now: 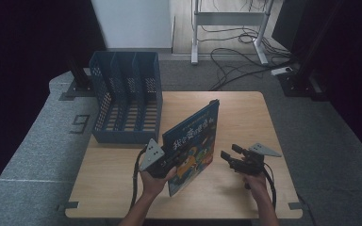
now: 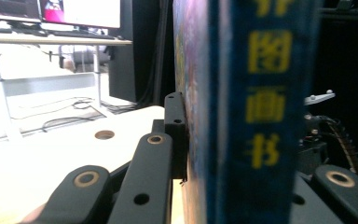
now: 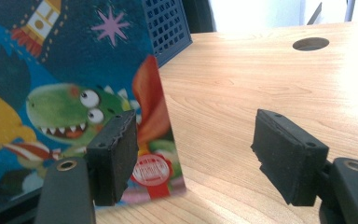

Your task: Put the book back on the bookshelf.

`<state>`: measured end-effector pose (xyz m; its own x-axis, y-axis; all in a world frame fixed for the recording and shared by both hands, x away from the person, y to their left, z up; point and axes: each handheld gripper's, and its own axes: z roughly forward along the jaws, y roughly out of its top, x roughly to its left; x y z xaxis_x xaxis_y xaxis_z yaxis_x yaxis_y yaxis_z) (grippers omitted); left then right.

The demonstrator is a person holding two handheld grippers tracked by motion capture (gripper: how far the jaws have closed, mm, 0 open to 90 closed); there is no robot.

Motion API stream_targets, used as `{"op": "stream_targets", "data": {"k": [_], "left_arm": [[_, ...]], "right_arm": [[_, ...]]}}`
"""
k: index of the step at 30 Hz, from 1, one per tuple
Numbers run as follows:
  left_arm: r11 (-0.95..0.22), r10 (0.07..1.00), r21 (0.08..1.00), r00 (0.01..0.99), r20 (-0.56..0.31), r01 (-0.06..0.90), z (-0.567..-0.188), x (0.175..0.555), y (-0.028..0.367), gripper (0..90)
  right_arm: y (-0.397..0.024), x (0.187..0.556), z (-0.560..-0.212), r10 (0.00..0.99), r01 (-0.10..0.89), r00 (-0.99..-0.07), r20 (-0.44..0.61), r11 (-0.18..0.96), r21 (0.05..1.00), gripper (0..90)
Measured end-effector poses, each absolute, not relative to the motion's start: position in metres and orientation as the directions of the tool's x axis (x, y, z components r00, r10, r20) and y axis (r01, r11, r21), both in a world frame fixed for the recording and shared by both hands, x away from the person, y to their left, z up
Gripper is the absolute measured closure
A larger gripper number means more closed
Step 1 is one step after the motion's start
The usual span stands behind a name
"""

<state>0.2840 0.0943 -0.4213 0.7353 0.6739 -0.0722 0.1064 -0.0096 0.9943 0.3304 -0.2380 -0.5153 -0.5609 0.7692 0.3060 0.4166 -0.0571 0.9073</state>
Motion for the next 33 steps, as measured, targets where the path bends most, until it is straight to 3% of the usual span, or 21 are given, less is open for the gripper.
{"op": "stream_targets", "data": {"k": [7, 33], "left_arm": [[-0.065, 0.706, 0.996, 0.708, 0.005, 0.057, -0.412, 0.279, 0.098, 81.5], [-0.057, 0.741, 0.998, 0.672, 0.017, 0.038, -0.390, 0.277, 0.127, 81.8]], "right_arm": [[-0.238, 0.331, -0.516, 0.770, 0.423, -0.559, 0.308, -0.054, 0.905, 30.4], [-0.239, 0.333, -0.520, 0.775, 0.439, -0.549, 0.314, -0.053, 0.897, 30.8]]}}
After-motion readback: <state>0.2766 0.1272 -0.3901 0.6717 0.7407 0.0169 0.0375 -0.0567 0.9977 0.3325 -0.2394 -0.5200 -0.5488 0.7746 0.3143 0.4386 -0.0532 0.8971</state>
